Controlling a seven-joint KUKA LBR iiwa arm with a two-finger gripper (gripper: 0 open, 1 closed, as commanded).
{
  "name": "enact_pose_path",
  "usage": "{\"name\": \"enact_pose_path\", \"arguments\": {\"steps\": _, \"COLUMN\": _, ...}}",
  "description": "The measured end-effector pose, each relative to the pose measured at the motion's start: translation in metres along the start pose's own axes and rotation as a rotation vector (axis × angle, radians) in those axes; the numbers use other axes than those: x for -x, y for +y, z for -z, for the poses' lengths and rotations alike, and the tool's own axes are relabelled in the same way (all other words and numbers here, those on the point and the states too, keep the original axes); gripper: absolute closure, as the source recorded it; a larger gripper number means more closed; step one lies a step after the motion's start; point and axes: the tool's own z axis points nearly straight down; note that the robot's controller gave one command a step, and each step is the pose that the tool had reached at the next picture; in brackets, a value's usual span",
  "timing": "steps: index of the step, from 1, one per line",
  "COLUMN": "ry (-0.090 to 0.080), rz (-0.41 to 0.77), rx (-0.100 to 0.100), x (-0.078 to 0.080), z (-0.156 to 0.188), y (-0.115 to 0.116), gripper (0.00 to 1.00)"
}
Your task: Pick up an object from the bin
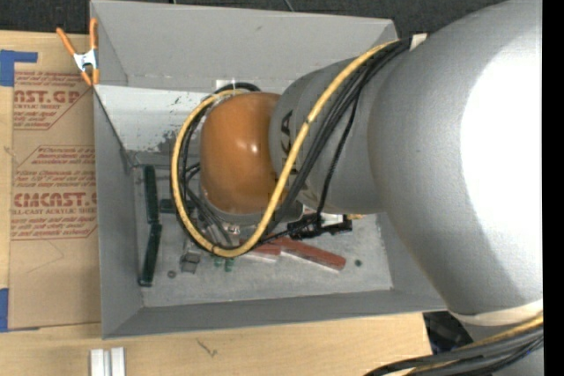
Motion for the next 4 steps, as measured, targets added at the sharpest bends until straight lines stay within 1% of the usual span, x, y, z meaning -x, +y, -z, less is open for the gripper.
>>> {"name": "enact_pose_path", "arguments": {"steps": 1, "ry": -0.005, "rz": 0.045, "rx": 0.001, "x": 0.008, "z": 0.062, "y": 0.005, "gripper": 1.0}}
{"name": "enact_pose_path", "arguments": {"steps": 2, "ry": -0.009, "rz": 0.039, "rx": 0.006, "x": 0.005, "z": 0.089, "y": 0.003, "gripper": 1.0}}
{"name": "enact_pose_path", "arguments": {"steps": 3, "ry": -0.006, "rz": -0.058, "rx": 0.004, "x": 0.016, "z": 0.084, "y": -0.032, "gripper": 1.0}}
{"name": "enact_pose_path", "arguments": {"steps": 4, "ry": -0.007, "rz": -0.06, "rx": 0.006, "x": 0.01, "z": 0.072, "y": 0.026, "gripper": 0.0}}
